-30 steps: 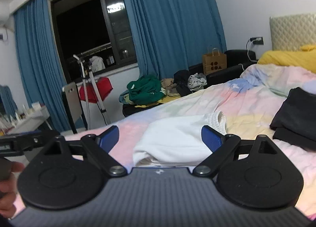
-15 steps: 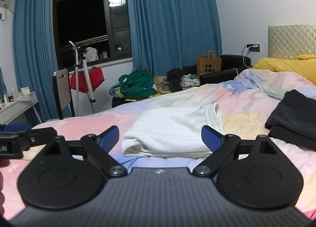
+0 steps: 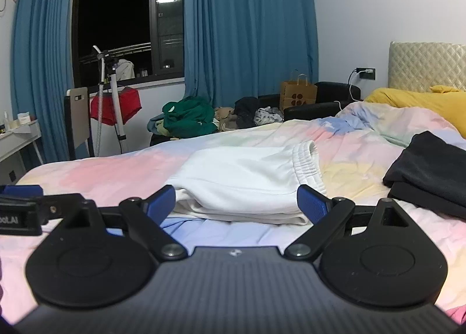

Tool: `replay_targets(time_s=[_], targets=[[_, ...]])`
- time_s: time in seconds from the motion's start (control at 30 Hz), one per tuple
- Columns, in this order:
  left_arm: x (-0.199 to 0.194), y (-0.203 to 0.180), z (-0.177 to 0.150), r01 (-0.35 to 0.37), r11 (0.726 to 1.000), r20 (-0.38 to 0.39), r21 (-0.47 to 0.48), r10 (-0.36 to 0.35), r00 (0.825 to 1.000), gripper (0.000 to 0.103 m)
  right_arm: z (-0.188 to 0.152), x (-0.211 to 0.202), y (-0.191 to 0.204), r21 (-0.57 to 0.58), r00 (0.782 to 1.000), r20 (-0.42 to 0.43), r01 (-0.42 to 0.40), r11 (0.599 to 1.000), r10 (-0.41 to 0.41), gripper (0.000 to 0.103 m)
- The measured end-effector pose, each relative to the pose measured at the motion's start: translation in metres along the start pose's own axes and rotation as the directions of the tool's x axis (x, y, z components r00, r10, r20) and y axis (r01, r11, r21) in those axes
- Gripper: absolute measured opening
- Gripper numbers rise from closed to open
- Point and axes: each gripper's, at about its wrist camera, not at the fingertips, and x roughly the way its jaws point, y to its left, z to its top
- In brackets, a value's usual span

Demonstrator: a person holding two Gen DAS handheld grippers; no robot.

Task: Fold clothes

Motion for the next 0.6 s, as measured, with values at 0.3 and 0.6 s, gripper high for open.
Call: replay_targets(time_s=[0.3,0.6], targets=[[-0.0018,-0.0003,-0.0004,-0.005,1.000,0.006,-0.001,0.005,1.000,0.103,-0.0074,0.0057,-0.0003,0.001,1.000,-0.019,0.007,1.000,-0.007,0.092],[-0.0084,-0.0022,-0.0010,-0.008,1.000,0.014,0.004,0.008,1.000,0.103,-0.0079,0.0067,0.0045,-0.014,1.000,-0.026,0.012,1.000,-0.013,0.092]])
